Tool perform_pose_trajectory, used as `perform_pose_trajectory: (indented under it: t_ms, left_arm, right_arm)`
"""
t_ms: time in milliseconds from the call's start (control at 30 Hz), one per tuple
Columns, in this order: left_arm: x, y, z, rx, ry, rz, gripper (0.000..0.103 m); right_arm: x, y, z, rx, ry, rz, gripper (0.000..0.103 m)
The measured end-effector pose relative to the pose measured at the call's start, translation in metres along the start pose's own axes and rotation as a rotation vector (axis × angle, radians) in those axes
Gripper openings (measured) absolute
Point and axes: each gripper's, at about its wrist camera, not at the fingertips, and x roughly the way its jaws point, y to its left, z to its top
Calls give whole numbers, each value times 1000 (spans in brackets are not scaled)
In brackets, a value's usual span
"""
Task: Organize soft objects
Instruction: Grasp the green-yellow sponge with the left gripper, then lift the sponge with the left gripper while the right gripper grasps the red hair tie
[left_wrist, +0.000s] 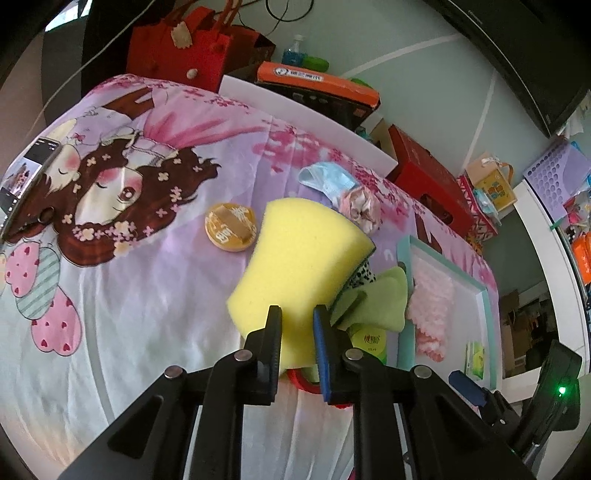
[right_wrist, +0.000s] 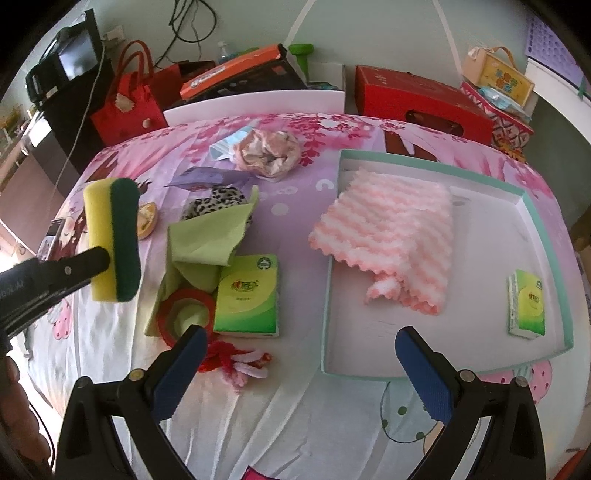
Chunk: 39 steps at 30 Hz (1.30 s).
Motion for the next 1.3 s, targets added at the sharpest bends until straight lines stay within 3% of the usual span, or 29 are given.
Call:
perform_pose_trajectory:
  t_ms: [133, 367, 733, 800, 1300]
  left_arm:
    - [-4, 1, 1, -2, -13, 9, 17]
    - [-8, 6, 3, -16, -22, 19, 17]
    - [-8, 10, 3, -35, -16, 21, 17]
    - [-8, 11, 2, -38, -16, 21, 17]
    - [-6, 10, 2, -38, -8, 23, 17]
  right_arm:
    - [2, 10, -2, -39, 14, 52, 102]
    - [10, 30, -7, -98, 51, 102, 86]
    - [36, 45, -17, -147, 140, 109, 71]
    - [41, 46, -18, -146, 156, 102, 62]
    - [52, 50, -14, -154, 173, 84, 59]
